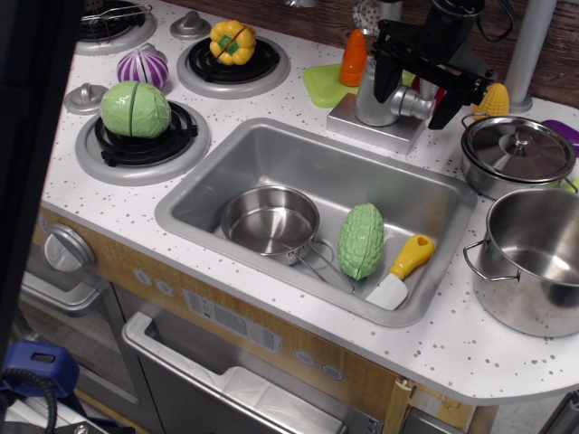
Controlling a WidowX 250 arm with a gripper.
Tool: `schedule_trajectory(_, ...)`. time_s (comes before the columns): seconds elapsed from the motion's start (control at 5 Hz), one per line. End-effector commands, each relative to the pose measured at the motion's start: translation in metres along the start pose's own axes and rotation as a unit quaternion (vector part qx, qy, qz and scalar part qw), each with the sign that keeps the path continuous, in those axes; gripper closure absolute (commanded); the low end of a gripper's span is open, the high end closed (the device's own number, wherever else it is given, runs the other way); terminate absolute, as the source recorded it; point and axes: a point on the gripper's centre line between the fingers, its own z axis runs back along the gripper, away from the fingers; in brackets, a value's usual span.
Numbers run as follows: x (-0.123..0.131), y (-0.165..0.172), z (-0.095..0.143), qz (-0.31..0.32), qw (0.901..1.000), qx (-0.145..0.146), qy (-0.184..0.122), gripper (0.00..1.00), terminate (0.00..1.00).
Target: Turn lever vertical to front
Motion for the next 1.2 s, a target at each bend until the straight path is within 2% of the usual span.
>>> schedule_trajectory(0.0, 0.0, 0.0, 0.0, 0.0, 1.0, 0.0, 0.0, 0.0, 0.0)
schedule_trajectory(0.2, -0.001, 0.003, 0.008, 0.001, 0.9993, 0.011, -0.036, 0.0, 0.0)
schedule_trajectory(0.6, 0.009, 0.011, 0.029, -0.004, 0.993, 0.051, -0.106, 0.0, 0.0)
schedule_trajectory(1.0, 0.026, 0.013, 0.043, 0.003, 0.9852, 0.041, -0.166, 0.0, 0.0)
